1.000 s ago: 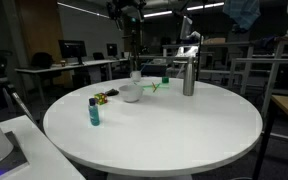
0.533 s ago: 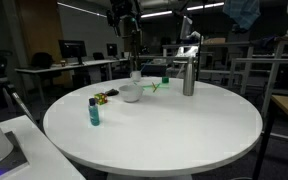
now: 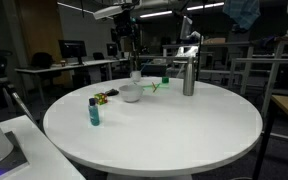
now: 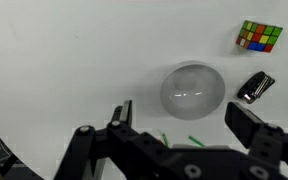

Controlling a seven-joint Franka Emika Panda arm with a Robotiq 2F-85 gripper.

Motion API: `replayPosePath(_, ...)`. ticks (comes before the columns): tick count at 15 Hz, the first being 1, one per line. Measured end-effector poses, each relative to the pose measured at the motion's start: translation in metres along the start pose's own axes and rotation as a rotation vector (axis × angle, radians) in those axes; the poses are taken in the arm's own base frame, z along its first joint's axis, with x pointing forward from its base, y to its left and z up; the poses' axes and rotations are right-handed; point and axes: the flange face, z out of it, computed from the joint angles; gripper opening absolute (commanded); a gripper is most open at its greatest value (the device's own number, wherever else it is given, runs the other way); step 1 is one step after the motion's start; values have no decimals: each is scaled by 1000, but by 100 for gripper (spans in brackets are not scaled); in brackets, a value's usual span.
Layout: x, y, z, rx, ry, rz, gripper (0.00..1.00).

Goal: Pick up the pocket knife and put it in the bowl

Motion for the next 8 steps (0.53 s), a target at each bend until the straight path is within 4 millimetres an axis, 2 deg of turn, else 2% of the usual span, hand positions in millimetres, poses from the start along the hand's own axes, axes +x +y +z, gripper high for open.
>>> replayPosePath(4,28,-41,17,-8,-26,128,100)
replayPosePath(8,49,-104,23,-4,-37,147,100)
